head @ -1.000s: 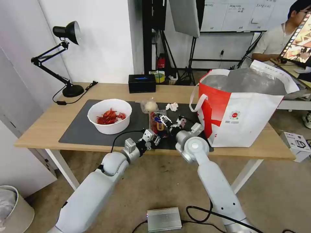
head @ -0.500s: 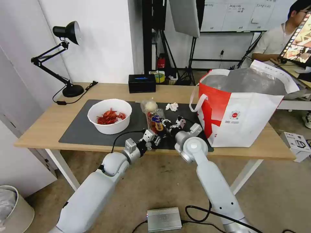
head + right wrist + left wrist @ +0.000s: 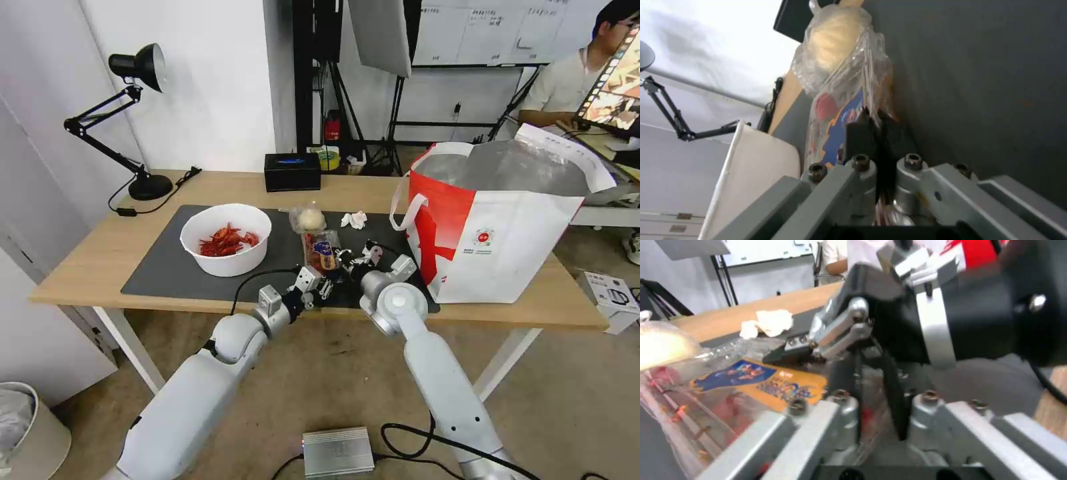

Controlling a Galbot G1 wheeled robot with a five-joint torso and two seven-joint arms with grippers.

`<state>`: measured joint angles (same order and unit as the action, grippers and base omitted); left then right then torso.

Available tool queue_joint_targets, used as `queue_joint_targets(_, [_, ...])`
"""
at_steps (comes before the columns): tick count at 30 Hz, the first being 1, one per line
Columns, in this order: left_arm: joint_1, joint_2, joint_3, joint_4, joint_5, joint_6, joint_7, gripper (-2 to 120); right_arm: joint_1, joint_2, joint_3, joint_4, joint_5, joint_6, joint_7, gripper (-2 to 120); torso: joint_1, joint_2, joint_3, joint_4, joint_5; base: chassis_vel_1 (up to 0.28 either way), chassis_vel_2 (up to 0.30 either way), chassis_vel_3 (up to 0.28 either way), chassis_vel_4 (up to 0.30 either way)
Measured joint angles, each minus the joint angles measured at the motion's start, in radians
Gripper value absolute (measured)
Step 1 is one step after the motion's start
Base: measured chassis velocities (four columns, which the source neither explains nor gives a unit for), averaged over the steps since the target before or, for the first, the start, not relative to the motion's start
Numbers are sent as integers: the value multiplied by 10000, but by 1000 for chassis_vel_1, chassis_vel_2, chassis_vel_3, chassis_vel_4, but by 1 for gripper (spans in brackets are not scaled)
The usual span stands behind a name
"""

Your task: Pick up the trash from the table and place it into the takeout bag.

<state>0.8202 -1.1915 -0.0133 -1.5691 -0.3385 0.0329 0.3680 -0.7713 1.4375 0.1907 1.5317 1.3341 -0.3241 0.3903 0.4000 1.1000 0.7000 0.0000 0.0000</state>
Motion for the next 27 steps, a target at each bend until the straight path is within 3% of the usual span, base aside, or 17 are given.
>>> queue_joint_targets(20, [714,586,-649,-1098,-455,154,-38,97,-152,-20,57,94,-192,56,-7,0,0,0,-1,1,-1,0,0,0,0])
queue_joint_targets(27, [1071,806,-926,-1301,-457,137,-38,100,-258,-90,87,200,-208,63,-26,0,0,0,-1,1,-1,0,0,0,0])
